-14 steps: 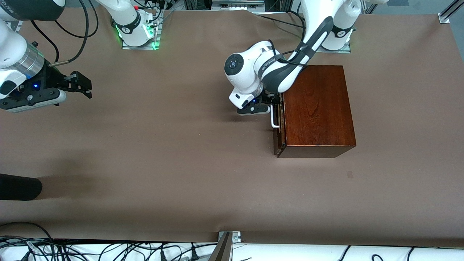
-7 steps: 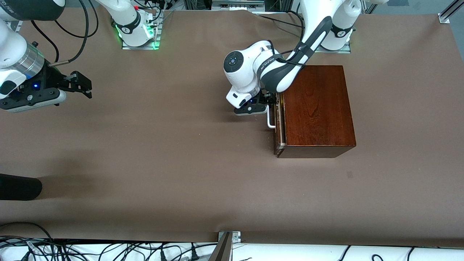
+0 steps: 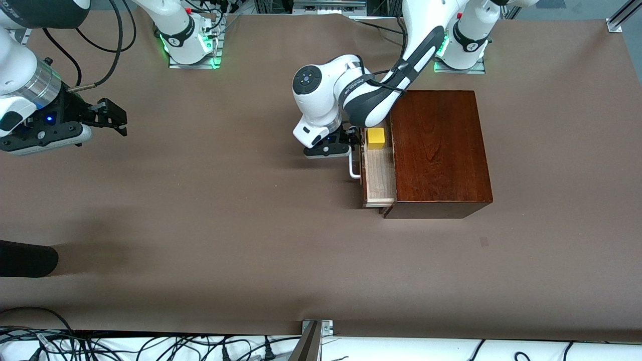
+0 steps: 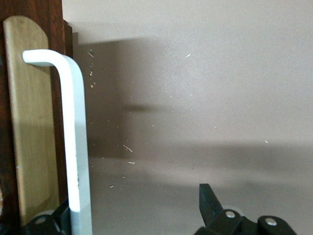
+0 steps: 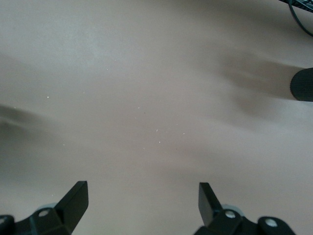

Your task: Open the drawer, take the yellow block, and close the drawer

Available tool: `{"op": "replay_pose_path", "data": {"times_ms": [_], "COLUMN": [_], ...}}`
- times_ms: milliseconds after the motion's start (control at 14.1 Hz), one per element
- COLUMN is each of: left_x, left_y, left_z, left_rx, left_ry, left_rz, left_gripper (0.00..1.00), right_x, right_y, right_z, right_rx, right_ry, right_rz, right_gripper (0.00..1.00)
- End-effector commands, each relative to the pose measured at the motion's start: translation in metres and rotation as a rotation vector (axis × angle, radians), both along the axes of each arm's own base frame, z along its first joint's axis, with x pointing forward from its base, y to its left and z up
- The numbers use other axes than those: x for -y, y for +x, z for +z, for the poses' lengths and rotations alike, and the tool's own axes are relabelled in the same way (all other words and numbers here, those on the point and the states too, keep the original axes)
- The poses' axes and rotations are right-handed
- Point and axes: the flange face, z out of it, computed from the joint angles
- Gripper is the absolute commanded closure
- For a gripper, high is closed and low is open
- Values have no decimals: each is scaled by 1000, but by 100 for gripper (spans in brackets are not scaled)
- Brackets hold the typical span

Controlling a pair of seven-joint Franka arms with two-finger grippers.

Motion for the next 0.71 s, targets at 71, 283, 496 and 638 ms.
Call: {"op": "replay_pose_path", "data": {"times_ms": [71, 283, 496, 638], "left_x": [34, 33, 31, 30], "left_y": [8, 7, 10, 10], "left_z": [-2, 1, 11, 26], "left_rx": [14, 13, 12, -5], "left_ry": [-109, -97, -59, -7], "left_rz": [-16, -21, -22, -14], "left_gripper": [0, 0, 0, 0], "right_x": [2, 2, 2, 2], "right_y": [2, 2, 2, 2], "right_z": [3, 4, 4, 3], "right_rx": [4, 7, 7, 4], "right_ry": [1, 2, 2, 1], "right_rz": [-2, -2, -2, -2], "right_gripper": [0, 0, 0, 0]}}
